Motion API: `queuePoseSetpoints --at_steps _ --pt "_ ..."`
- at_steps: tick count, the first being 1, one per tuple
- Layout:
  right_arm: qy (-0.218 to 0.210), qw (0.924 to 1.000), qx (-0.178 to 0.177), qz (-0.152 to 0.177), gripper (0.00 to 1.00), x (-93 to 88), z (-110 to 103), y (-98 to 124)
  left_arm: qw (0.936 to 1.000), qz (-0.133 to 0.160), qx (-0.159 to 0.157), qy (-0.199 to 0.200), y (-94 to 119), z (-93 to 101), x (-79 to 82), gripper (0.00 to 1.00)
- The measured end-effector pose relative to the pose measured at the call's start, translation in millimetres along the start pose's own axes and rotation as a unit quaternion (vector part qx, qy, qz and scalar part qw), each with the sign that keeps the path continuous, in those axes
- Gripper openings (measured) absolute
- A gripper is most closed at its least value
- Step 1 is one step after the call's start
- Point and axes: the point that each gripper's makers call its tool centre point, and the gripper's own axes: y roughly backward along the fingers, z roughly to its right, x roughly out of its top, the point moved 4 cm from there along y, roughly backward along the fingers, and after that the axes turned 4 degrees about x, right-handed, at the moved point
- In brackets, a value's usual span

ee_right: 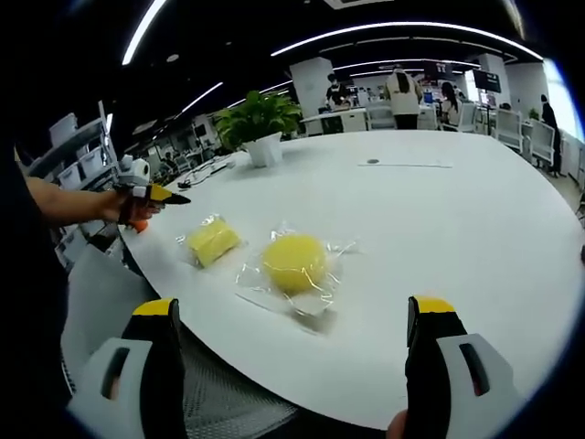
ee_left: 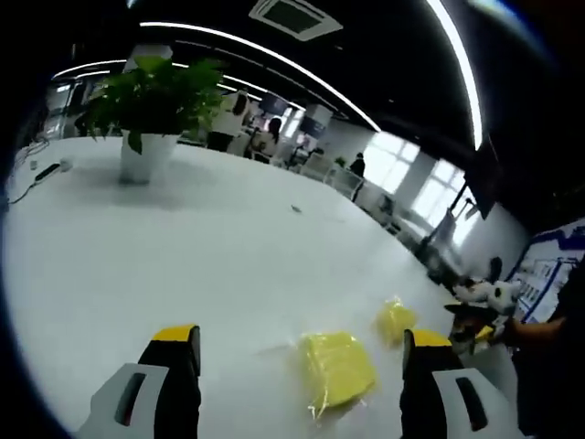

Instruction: Compare the silicone blocks by pressing each to a similar depth, holding the contact briefly, and releasing to observe deformation and rebound differences across the visible hardness samples.

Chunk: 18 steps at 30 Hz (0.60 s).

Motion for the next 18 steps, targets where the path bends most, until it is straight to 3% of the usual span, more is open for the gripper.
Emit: queuePoseSetpoints --at_steps 6,8,9,12,15,18 --pt "-0.004 1.0 -0.001 -0.001 0.96 0.6 -0.7 4.5 0.9992 -0.034 -0.01 0.021 -29.2 -3.2 -11.8 0.74" --pt "-0.005 1.0 -0.003 0.001 0.96 1.0 1.4 6.8 0.9983 -0.043 -0.02 0.032 -37.4 -0.8 -16.0 0.69" --pt "-0.007 1.0 -0.005 0.002 0.96 0.4 3.0 7.5 0.9966 -0.052 -0.041 0.05 -41.7 2.8 -20.2 0.67" --pt "-0.015 0.9998 -0.009 0.001 0.96 -1.3 6.8 8.0 0.9949 -0.051 -0.038 0.078 -47.9 -1.2 -23.2 0.58" --pt "-0.016 0.9998 -0.008 -0.003 0.96 -1.8 8.2 5.8 0.9911 -0.032 -0.048 0.12 -53.6 -2.4 -18.3 0.43" --pt "-0.02 0.9998 -0.004 -0.004 0.96 -0.5 6.2 4.3 0.9855 -0.037 -0.049 0.158 -62.2 -1.9 -22.2 0.35"
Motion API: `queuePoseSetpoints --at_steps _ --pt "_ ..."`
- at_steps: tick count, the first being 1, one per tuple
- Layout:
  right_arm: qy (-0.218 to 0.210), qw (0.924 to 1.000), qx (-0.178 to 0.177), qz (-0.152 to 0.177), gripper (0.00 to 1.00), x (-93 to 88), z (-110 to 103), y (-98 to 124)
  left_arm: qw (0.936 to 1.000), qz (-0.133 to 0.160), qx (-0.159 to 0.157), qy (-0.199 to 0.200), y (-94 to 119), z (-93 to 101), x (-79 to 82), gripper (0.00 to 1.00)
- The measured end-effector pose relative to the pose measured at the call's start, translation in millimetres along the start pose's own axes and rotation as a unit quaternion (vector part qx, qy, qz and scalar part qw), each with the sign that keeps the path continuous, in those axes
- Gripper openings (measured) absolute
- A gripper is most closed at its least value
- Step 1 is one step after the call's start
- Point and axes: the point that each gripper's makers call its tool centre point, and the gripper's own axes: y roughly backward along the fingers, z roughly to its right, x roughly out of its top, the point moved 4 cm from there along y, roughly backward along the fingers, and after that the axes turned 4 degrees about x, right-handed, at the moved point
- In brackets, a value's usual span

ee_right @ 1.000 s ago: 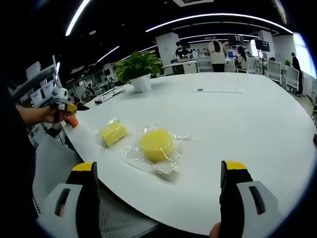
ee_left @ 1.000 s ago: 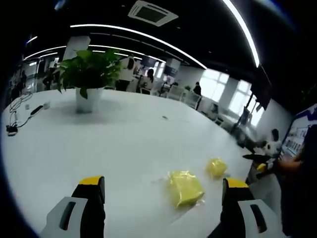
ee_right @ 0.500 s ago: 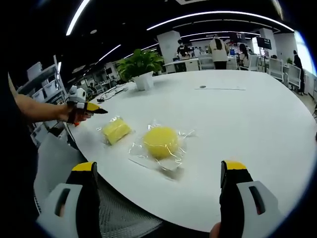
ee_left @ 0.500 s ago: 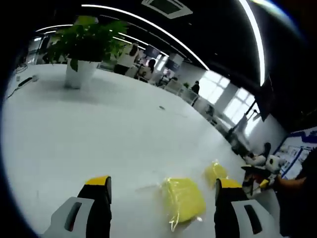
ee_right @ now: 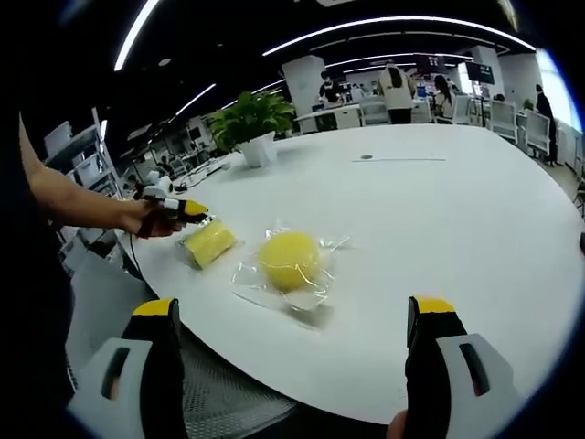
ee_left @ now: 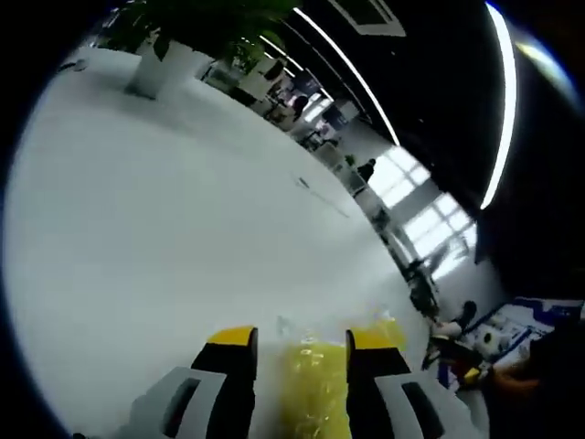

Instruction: Compare the silicone blocks by pressing each to a similar depth, holding the contact briefly, and releasing to observe deformation and rebound differences across the visible hardness samples.

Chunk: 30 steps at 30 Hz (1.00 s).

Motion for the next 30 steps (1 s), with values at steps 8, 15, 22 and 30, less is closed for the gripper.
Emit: queuePoseSetpoints --at_steps 8,15,22,30 --pt "0.007 0.9998 0.018 -0.009 0.96 7.3 2.9 -9.4 0.9964 -0.024 0.016 0.08 -12.8 -4.8 -16.0 0.05" --pt "0.009 0.9999 0.011 0.003 0.96 9.5 9.1 -7.3 0.9991 0.001 -0.007 0.042 -4.3 11.9 -11.2 0.0" --pt "0.019 0.9997 0.009 0.014 0.96 17.8 10.8 -1.5 0.9993 0.018 0.018 -0.026 11.0 21.6 0.6 0.0" --pt "0.02 0.999 0.018 0.035 0.96 32.9 4.4 2.7 0.9936 0.044 0.004 -0.104 24.9 58.1 17.2 0.0"
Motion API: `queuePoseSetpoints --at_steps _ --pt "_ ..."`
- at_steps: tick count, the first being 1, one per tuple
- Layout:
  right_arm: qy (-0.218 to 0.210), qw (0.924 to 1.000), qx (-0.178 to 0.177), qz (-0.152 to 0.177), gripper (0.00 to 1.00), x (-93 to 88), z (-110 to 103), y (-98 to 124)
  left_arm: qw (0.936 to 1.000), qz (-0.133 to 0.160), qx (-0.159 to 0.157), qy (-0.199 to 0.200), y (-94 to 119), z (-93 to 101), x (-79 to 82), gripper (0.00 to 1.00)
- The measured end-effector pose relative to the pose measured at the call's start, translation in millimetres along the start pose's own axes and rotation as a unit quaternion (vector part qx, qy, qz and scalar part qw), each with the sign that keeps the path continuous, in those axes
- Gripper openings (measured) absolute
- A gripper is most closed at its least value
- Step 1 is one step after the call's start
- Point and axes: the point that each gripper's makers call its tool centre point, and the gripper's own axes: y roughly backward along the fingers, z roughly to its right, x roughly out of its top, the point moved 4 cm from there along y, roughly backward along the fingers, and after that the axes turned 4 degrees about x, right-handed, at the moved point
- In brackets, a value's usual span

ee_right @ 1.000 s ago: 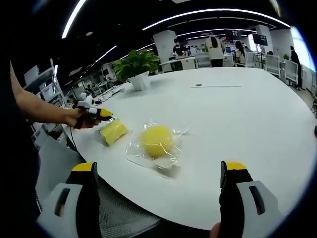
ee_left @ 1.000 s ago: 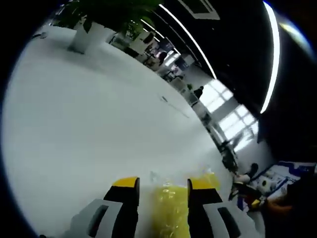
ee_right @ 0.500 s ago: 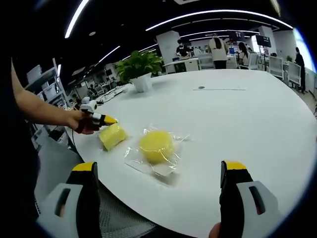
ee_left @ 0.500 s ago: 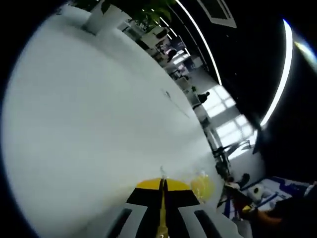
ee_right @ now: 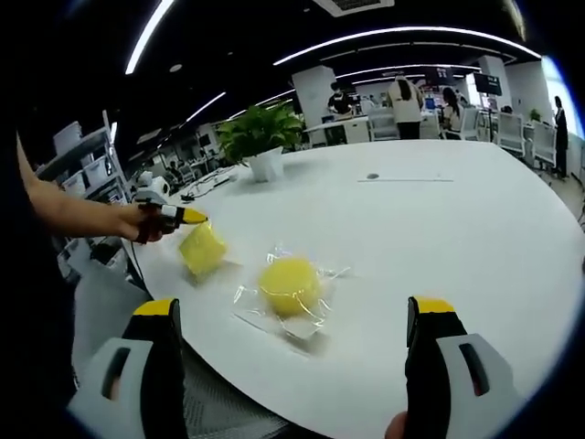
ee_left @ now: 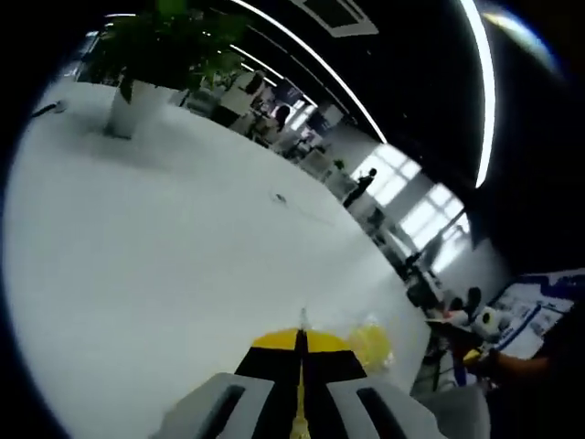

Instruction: Compare the silicone blocks by pressing each to a similar depth, holding the contact briefly, and releasing to observe deformation and rebound differences across the visible hardness samples.

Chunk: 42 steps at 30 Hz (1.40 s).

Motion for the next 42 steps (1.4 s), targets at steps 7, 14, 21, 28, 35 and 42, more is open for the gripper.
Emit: queuePoseSetpoints --at_steps 7,14,21,28,35,42 --pt "0.01 0.9998 0.007 0.013 0.96 7.2 -9.2 -3.3 0.9972 0.035 -0.022 -0.062 15.9 28.9 30.2 0.0" --pt "0.032 0.9988 0.017 0.034 0.96 19.9 -18.7 -8.0 0.989 0.062 -0.043 -0.127 32.8 58.4 62.7 0.0" --pt "0.049 0.9974 0.024 0.048 0.96 36.6 -24.5 -11.6 0.9793 0.085 -0.063 -0.173 48.6 82.6 90.8 0.0" --pt "0.06 0.9961 0.037 0.052 0.96 51.7 -27.0 -13.6 0.9679 0.088 -0.091 -0.218 58.3 106.8 102.5 0.0" --pt "0.066 0.9941 0.06 0.062 0.96 66.5 -35.1 -18.4 0.9609 0.087 -0.132 -0.227 69.0 127.0 109.1 0.0" --pt "0.069 0.9899 0.093 0.081 0.96 85.1 -45.8 -22.1 0.9556 0.102 -0.156 -0.228 81.3 144.8 120.6 0.0"
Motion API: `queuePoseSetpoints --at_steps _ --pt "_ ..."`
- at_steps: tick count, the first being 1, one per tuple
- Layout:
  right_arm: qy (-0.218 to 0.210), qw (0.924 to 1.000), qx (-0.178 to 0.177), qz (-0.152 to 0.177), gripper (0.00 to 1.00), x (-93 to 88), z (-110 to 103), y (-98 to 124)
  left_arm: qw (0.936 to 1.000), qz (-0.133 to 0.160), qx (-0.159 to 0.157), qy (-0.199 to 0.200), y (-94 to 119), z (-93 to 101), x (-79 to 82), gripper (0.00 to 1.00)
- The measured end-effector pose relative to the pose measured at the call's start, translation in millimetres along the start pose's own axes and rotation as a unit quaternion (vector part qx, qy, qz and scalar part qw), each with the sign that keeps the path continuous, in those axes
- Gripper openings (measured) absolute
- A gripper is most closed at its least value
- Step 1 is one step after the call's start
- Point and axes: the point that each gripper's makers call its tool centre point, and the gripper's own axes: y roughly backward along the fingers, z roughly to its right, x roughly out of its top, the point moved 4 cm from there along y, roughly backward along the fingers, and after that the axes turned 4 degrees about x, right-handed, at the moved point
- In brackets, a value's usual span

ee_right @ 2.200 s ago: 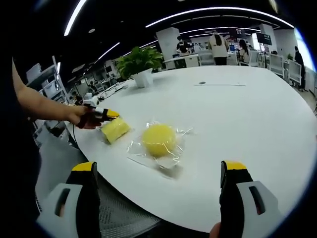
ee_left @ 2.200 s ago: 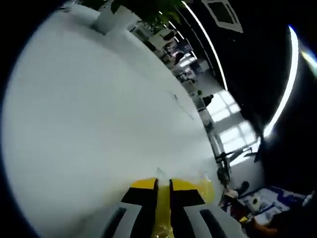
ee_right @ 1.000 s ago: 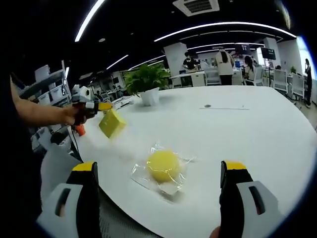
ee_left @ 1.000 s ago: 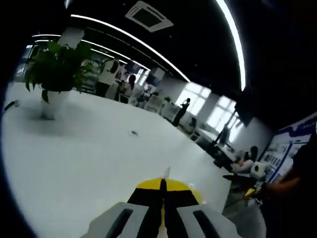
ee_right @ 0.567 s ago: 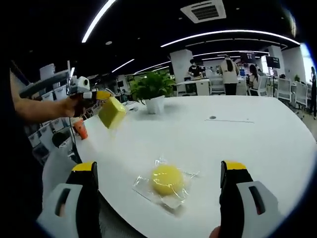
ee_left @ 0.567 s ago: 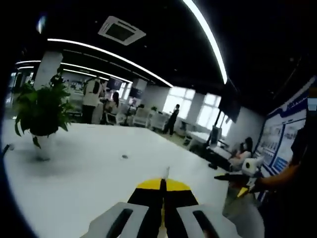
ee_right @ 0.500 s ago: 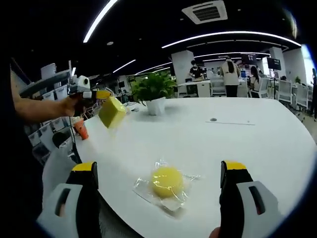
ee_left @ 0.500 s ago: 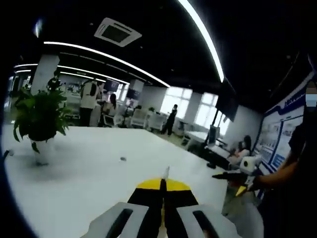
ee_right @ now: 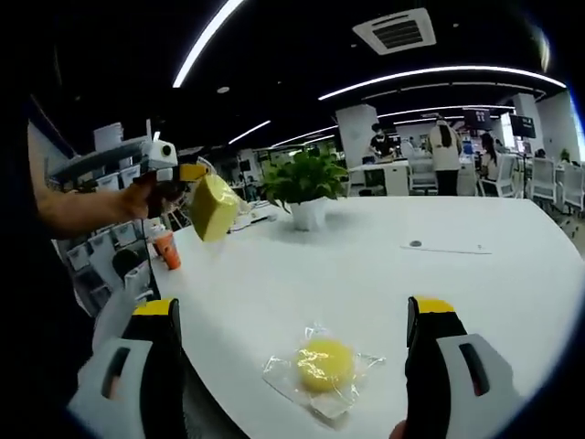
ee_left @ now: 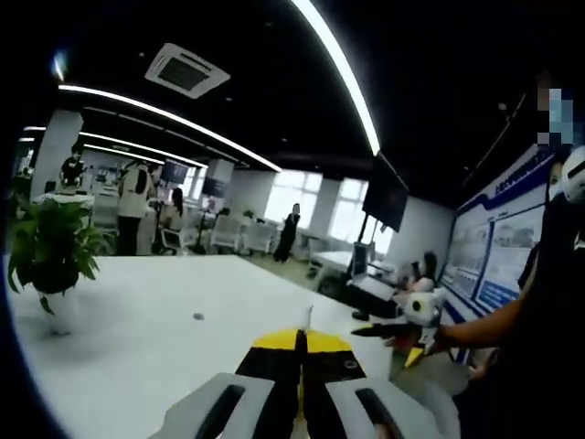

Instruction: Compare the silicone blocks by pressing each to a similar depth, holding the contact briefly, and releasing to observe deformation and rebound differences across the visible hardness samples.

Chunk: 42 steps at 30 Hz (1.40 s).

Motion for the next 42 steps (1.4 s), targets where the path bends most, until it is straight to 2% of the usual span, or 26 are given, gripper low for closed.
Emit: queuePoseSetpoints --at_steps 3,6,8,10,15,19,21,23,27,29,33,42 --pt "0.002 0.9998 0.016 0.011 0.96 9.9 -4.4 -3.4 0.9999 0.003 -0.009 -0.005 0.9 7.1 5.6 0.0" --pt "-0.012 0.997 0.06 0.047 0.96 25.5 -13.1 -7.8 0.9997 0.01 -0.023 -0.007 1.9 14.5 12.9 0.0" --pt "-0.001 0.9971 0.066 0.039 0.96 28.3 -12.6 -11.4 0.9994 0.016 -0.03 -0.008 2.4 19.1 18.3 0.0" --pt "0.039 0.9962 0.071 0.032 0.96 33.0 -15.4 -17.7 0.9992 0.019 -0.034 -0.009 2.7 21.9 22.4 0.0" --pt "0.037 0.9935 0.099 0.042 0.96 48.7 -27.4 -30.9 0.9981 0.028 -0.052 -0.013 3.2 35.7 33.4 0.0" --pt "0.032 0.9869 0.142 0.071 0.96 68.6 -43.6 -44.2 0.9974 0.039 -0.06 -0.007 2.5 43.0 37.2 0.0" --pt "0.019 0.9804 0.175 0.089 0.96 76.2 -55.2 -52.1 0.9969 0.044 -0.065 -0.003 1.2 47.6 38.3 0.0" --pt "0.017 0.9801 0.178 0.087 0.96 76.3 -57.6 -59.7 0.9968 0.044 -0.067 -0.002 -1.4 53.8 38.1 0.0" --pt "0.005 0.9712 0.213 0.106 0.95 82.6 -75.7 -77.4 0.9956 0.051 -0.078 0.002 -7.6 63.9 37.4 0.0" --pt "0.001 0.9702 0.216 0.11 0.9 83.6 -81.6 -84.9 0.9949 0.054 -0.085 0.006 -11.5 68.2 38.8 0.0" --pt "0.003 0.9641 0.236 0.121 0.86 87.2 -93.0 -90.6 0.9928 0.065 -0.1 0.013 -16.8 75.8 44.5 0.0" --pt "-0.024 0.9536 0.259 0.151 0.58 96.3 -99.5 -92.3 0.9906 0.072 -0.115 0.019 -22.3 86.4 47.7 0.0"
